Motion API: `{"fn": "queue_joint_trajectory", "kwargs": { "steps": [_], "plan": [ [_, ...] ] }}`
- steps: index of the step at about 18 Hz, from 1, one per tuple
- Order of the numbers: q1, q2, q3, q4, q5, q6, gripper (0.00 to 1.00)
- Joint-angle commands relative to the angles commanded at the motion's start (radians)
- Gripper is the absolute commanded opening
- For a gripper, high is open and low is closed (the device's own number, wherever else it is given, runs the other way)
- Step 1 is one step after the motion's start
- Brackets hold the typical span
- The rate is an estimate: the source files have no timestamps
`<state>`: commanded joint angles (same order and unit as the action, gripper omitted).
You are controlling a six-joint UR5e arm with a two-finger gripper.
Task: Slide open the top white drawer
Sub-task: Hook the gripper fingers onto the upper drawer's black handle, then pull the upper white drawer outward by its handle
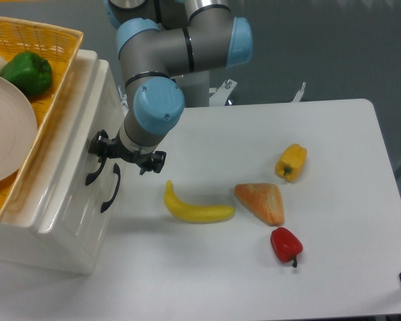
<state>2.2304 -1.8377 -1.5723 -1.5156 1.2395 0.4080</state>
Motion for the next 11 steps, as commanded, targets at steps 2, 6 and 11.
{"fn": "queue_joint_trajectory", "kwargs": {
  "steps": [2, 6, 11],
  "plan": [
    [0.000, 0.000, 0.003, -0.002, 0.000, 0.000, 1.00],
    [0.002, 0.002, 0.006, -0.002, 0.002, 0.000, 1.00],
    [0.009, 0.005, 0.012, 0.000, 0.023, 0.002, 1.00]
  ]
}}
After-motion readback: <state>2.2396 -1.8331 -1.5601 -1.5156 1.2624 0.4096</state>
